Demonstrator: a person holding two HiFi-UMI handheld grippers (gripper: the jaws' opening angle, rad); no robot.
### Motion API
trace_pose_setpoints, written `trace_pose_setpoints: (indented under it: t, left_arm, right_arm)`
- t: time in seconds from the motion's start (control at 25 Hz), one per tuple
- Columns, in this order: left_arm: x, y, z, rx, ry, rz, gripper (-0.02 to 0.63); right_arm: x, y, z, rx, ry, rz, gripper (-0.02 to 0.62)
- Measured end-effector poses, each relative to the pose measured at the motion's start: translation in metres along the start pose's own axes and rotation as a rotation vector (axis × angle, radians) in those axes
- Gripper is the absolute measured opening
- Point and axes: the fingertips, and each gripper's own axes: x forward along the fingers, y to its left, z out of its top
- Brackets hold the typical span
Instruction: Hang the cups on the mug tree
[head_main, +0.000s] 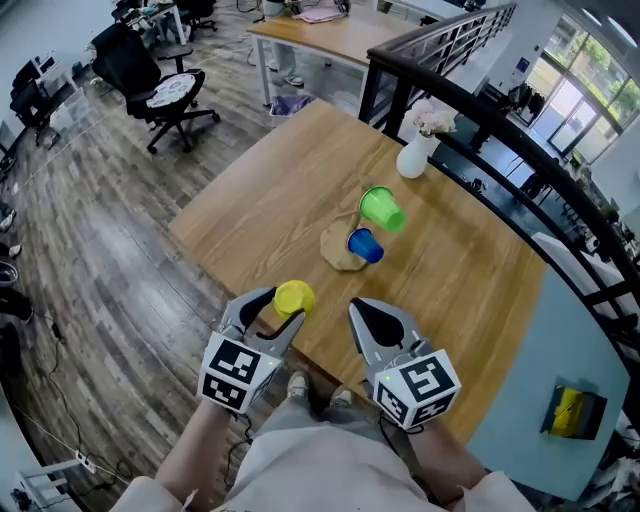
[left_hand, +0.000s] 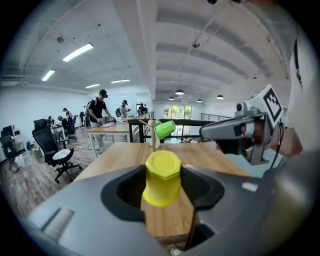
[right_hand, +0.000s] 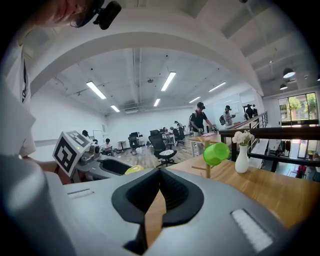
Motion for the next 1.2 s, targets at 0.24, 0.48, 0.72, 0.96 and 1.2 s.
trace_pose_setpoints:
  t: [0.24,0.48,0.72,0.96,1.2]
  left_arm:
    - [-0.01,-0.023,0.01,0.025,-0.015,-0.019,0.215]
    - [-0.011,-0.033,0.014,0.039,-0.015,-0.028,0.215]
    - [-0.006,-0.026,0.029,0.049,-0.036,-0.02,0.215]
    - [0.015,-0.013,0.046,0.044,-0.08,0.0,0.215]
    - [0.041,-0.003,0.065,0.064,-0.104,-0.016,0.216]
  right_arm:
    - [-0.023,-0.003,0.01,0.002,-0.027,-0.024,0.002]
    - [-0.032,-0.005,0.007,0.012,-0.027,-0.027,0.002]
    - [-0.03,-0.012,0.008,0.027,-0.021,-0.04,0.002]
    - [-0.024,-0.03,0.009,0.007,-0.014,-0.073,0.002]
    - [-0.014,-0.049,0.008,0.015,-0.009,-0.102,0.002]
